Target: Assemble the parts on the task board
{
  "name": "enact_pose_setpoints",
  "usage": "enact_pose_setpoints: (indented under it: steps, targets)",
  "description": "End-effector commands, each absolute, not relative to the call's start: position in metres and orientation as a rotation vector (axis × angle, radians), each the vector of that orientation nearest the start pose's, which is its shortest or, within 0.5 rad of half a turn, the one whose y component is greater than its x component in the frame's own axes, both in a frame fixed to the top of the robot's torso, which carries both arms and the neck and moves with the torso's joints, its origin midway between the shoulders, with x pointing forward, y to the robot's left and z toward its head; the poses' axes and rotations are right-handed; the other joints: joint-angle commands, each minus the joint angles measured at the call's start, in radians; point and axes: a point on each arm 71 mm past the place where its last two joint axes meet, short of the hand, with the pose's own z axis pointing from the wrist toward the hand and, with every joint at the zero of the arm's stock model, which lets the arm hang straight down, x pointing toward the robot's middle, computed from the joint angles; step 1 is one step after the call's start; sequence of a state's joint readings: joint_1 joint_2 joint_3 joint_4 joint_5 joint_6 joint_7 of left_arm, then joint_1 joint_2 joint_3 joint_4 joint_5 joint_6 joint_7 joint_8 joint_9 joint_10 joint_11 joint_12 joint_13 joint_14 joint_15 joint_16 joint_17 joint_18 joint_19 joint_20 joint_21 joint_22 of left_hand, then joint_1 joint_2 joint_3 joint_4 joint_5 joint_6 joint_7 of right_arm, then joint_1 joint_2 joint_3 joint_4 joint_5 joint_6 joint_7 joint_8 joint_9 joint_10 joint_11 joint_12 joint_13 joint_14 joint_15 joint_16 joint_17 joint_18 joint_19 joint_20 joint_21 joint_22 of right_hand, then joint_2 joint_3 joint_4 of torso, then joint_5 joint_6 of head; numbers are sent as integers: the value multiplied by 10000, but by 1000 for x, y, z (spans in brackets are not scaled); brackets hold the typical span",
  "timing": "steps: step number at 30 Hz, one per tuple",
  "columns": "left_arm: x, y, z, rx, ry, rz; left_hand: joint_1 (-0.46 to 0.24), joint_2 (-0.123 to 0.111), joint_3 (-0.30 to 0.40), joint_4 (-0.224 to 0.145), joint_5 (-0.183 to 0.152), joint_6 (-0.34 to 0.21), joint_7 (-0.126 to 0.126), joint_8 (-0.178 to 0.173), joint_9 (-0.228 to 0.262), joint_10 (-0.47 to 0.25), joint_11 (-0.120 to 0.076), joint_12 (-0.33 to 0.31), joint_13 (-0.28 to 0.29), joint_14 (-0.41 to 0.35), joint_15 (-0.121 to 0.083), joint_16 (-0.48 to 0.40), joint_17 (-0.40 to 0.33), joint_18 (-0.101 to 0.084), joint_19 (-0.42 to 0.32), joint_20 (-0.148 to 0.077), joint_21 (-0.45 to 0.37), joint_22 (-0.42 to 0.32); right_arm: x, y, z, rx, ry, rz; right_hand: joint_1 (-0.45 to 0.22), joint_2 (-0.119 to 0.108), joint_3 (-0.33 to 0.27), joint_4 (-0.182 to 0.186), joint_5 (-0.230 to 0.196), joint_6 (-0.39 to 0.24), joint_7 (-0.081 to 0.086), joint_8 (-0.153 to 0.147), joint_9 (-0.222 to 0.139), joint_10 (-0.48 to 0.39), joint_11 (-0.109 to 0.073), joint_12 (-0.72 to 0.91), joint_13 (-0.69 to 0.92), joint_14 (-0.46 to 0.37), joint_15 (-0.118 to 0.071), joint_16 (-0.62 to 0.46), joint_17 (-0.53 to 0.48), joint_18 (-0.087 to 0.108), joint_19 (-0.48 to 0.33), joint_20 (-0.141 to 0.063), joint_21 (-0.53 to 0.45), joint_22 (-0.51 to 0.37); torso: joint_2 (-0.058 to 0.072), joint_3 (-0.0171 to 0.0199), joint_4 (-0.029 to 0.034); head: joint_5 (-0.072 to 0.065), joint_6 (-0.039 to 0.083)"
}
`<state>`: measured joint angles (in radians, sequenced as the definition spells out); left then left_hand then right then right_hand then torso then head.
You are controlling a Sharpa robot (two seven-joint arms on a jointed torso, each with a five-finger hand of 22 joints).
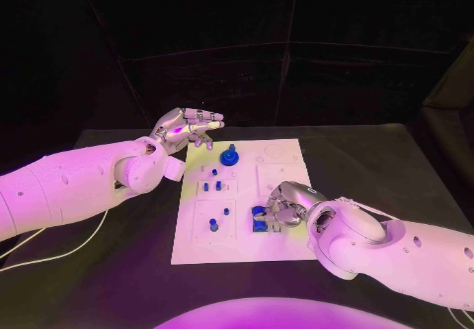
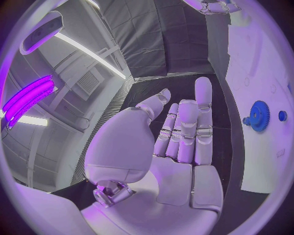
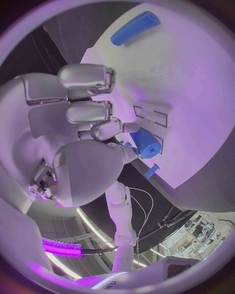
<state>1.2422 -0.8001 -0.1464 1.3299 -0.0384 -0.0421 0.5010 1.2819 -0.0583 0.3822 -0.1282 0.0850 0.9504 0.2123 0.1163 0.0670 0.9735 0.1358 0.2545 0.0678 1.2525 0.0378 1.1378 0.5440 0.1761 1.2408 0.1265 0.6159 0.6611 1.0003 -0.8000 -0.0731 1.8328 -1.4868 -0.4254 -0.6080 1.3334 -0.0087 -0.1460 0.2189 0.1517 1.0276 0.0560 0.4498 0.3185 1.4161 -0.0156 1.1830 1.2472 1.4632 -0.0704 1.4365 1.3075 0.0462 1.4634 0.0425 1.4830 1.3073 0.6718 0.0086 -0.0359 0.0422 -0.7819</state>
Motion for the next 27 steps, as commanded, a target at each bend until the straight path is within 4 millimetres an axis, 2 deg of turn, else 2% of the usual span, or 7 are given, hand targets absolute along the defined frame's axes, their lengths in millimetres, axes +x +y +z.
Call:
enact_pose_setpoints:
  steps: [1, 8, 14, 20, 27]
  targets:
    - [512, 233, -196, -9648, 14743, -16775, 29, 68, -61, -2, 20, -66, -5, 46, 15, -58, 18, 44, 8, -58, 28, 51, -5, 55, -9, 71, -54, -9, 375, -120, -253, 968, 19354, 6136, 42, 144, -49, -42, 48, 133, -50, 72, 18, 148, -63, 153, 109, 627, -108, 79, 134, -121, 143, -58, 57, 1398, -3, 1, 9, 21, -17]
    - [512, 233, -196, -9652, 14742, -16763, 29, 68, -61, -2, 20, -66, -5, 46, 15, -58, 18, 44, 8, -58, 28, 51, -5, 55, -9, 71, -54, -9, 376, -124, -250, 1261, 18891, 6349, -162, 122, -259, 93, 5, 136, -40, 50, 7, 171, -64, 149, 123, 623, -122, 68, 119, -123, 147, -89, 60, 1405, -15, -2, -14, 44, -10]
    - [512, 234, -196, -9654, 14745, -16762, 29, 68, -61, -2, 20, -66, -5, 46, 15, -58, 18, 44, 8, -58, 28, 51, -5, 55, -9, 71, -54, -9, 375, -130, -246, 1366, 18541, 6510, -266, 100, -387, 176, -53, 123, -32, 35, 2, 176, -57, 139, 128, 623, -120, 67, 122, -124, 148, -94, 61, 1407, -12, 5, -7, 38, -4]
    - [512, 234, -196, -9663, 14746, -16736, 29, 68, -61, -2, 20, -66, -5, 46, 15, -58, 18, 44, 8, -58, 28, 51, -5, 55, -9, 71, -54, -9, 370, -133, -241, 1098, 18391, 7281, -143, 76, -440, 116, 16, 53, -18, -8, -13, 154, -48, 95, 111, 619, -115, 57, 110, -117, 126, -93, 42, 1383, -18, 11, -7, 31, 27]
    - [513, 235, -197, -9667, 14757, -16724, 29, 68, -61, -2, 20, -66, -5, 46, 15, -58, 18, 44, 8, -58, 28, 51, -5, 55, -9, 71, -54, -9, 364, -133, -242, 406, 19000, 7609, -63, 17, -501, 60, 17, 32, -5, -24, -18, 147, -37, 88, 117, 621, -107, 60, 121, -117, 123, -88, 39, 1382, -8, -1, 1, 20, 46]
